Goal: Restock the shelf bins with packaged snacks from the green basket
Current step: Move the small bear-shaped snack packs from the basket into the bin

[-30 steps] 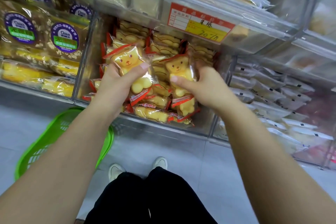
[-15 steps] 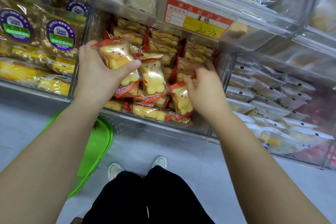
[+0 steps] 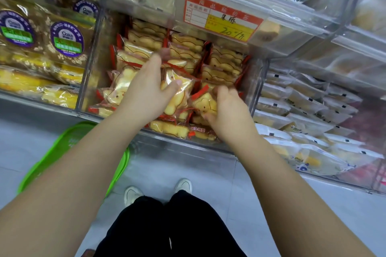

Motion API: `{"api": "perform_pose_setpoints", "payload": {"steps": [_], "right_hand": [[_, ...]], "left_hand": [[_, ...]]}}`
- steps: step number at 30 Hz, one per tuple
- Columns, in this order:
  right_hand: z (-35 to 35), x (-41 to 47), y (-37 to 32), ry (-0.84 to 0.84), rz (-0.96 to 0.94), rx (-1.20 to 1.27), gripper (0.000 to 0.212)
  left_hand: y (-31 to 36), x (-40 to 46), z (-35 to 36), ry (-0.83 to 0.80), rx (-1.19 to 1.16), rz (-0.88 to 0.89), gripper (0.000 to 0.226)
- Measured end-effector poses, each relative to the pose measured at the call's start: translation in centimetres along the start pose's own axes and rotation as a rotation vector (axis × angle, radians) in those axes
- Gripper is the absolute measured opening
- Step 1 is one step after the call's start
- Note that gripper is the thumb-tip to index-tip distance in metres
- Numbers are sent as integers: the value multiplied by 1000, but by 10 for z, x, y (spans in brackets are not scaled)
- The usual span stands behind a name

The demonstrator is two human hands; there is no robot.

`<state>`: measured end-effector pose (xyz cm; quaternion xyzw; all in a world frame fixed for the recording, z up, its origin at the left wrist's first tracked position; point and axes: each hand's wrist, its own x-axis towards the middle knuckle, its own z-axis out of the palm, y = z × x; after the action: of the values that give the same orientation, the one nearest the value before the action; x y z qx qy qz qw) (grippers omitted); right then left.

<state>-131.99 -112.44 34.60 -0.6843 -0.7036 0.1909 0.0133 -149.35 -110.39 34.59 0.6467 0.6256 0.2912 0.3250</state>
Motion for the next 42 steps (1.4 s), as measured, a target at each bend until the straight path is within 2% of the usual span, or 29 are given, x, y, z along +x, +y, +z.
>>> {"api": "perform_pose_setpoints", "payload": {"steps": [2, 4, 6, 10, 12, 15, 17, 19, 22, 23, 25, 26, 27, 30, 33, 36, 38, 42], "right_hand": [[-6, 5, 5, 95, -127, -267, 37], [-13, 13, 7, 117, -151, -365, 35], [-12, 19, 5, 79, -158, -410, 38], [-6, 23, 6, -26, -153, -322, 50], [-4, 23, 8, -9, -137, -313, 57], [-2, 24, 4, -45, -123, -319, 49], [-4, 26, 1, -127, -90, -284, 54], [-13, 26, 4, -166, -81, -222, 50], [-35, 18, 14, -47, -72, 27, 26], [-41, 13, 15, -54, -50, 213, 26], [-53, 3, 9, -209, -36, 590, 38], [-55, -1, 8, -270, -53, 671, 46], [-55, -5, 8, -291, -84, 646, 48], [-53, -7, 19, -147, -125, 319, 35], [-57, -8, 27, -96, -107, 216, 39], [-55, -9, 26, -167, -190, 123, 41], [-54, -8, 23, -193, -232, 71, 38], [-53, -6, 21, -207, -235, -41, 36]], "left_hand": [[-4, -6, 4, -100, 30, 38, 67], [-6, -9, 7, -153, 109, 78, 72], [-8, -11, 10, -113, 147, 80, 73], [-10, -13, 11, -16, 147, 54, 73], [-12, -15, 10, 25, 148, 52, 70], [-10, -18, 9, 101, 146, 65, 61], [-8, -18, 8, 115, 54, 29, 53], [-7, -18, 6, 109, -105, -45, 52], [1, -18, 5, 119, -377, -176, 54], [5, -18, 8, 127, -417, -197, 55], [15, -18, 19, 101, -464, -215, 53], [20, -19, 26, 67, -480, -214, 50], [24, -19, 30, 24, -466, -198, 45], [22, -14, 29, -47, -326, -85, 26], [8, -4, 22, -36, -12, 134, 20], [3, 3, 32, -226, 499, 329, 49], [6, 4, 39, -256, 701, 366, 49], [8, 13, 40, -117, 751, 381, 23]]}}
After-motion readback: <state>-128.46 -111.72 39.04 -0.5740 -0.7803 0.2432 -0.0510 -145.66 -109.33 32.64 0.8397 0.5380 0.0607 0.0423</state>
